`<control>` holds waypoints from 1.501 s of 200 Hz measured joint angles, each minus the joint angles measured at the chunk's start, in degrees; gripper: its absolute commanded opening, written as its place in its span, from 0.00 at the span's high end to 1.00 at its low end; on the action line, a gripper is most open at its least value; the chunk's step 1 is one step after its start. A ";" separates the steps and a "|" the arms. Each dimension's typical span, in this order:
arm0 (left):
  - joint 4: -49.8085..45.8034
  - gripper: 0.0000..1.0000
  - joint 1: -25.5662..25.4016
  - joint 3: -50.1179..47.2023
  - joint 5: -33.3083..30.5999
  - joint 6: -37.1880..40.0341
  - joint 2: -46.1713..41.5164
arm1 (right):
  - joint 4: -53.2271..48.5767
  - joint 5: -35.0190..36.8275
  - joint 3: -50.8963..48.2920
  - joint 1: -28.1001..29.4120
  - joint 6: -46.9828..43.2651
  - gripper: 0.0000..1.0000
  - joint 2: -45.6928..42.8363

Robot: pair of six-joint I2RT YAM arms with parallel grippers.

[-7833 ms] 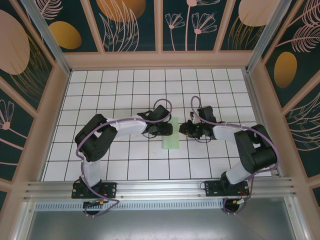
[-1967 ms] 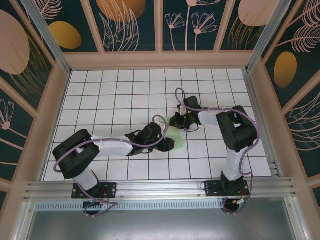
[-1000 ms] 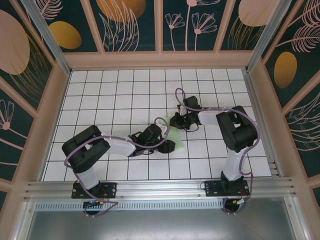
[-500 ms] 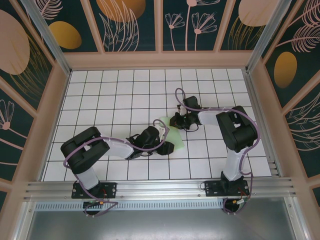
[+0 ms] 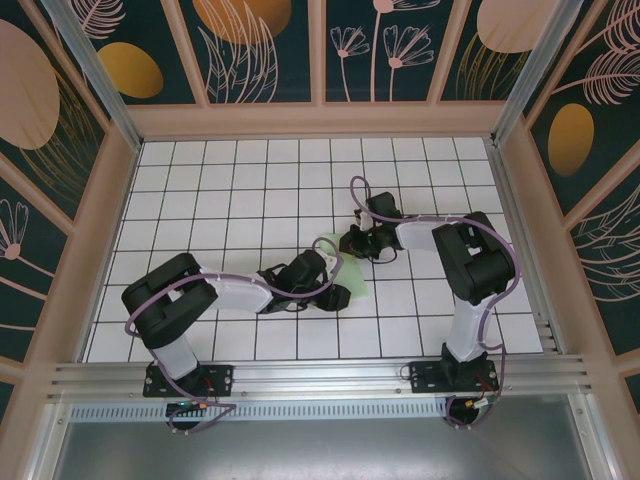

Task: Fold a paper plane with a square sheet of paper (fold left side to right side)
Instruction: First fold the square sheet of paper in half at the center of the table.

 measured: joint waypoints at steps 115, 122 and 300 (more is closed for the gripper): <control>-2.34 0.50 -1.99 0.55 -0.07 1.01 -0.44 | 0.00 0.00 0.00 0.02 0.00 0.86 0.00; -2.91 0.50 -2.14 0.50 0.09 1.01 -0.70 | 0.00 0.00 0.00 0.02 0.00 0.86 0.00; -9.05 0.42 -2.25 0.76 -4.72 -2.73 -12.44 | 0.11 0.44 -0.15 0.28 0.20 0.86 -0.35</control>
